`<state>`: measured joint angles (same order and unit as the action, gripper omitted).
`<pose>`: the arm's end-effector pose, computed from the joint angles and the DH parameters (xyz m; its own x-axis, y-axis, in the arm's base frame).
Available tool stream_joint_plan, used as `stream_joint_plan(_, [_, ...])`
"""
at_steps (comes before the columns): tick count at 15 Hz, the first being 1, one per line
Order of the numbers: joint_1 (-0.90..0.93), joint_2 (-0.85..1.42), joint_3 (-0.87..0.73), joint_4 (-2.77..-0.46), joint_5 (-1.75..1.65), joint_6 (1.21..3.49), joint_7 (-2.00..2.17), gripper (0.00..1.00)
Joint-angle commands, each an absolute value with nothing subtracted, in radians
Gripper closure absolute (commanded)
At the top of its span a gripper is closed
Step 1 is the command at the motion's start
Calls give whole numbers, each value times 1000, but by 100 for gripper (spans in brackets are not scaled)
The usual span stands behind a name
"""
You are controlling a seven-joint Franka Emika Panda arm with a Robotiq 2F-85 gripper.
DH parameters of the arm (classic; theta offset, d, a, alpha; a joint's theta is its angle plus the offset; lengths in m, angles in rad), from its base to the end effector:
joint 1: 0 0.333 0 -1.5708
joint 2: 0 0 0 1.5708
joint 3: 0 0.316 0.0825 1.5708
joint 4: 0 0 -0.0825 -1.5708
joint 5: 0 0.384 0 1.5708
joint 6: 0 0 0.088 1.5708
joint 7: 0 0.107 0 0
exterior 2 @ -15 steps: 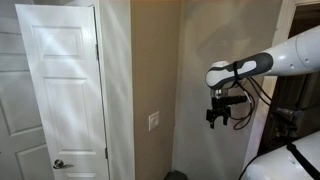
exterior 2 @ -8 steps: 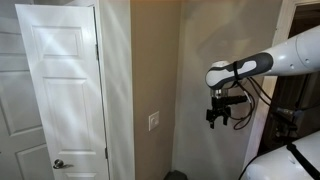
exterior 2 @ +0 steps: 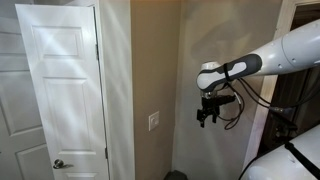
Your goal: Turn on the light
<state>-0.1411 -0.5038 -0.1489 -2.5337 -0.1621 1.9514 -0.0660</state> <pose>0.3618 -0.1198 0.4377 0.9865 -0.1383 -0.0876 -0.1326 -0.9889 0.0677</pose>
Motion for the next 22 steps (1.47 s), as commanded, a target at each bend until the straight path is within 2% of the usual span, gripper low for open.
stream_joint_plan(1, [-109, -396, -139, -2490, -151, 2089, -96, 0])
stream_joint_plan(8, [-60, -203, -150, -2419, -70, 2402, -193, 0])
stream_joint_plan(9, [-52, -178, -149, -2407, -52, 2439, -219, 25])
stream_joint_plan(11, [-43, -139, -148, -2384, -14, 2487, -272, 33])
stream_joint_plan(20, [-11, -10, -123, -2310, 257, 2619, -554, 93])
stream_joint_plan(22, [-20, 16, -111, -2290, 239, 2614, -549, 99])
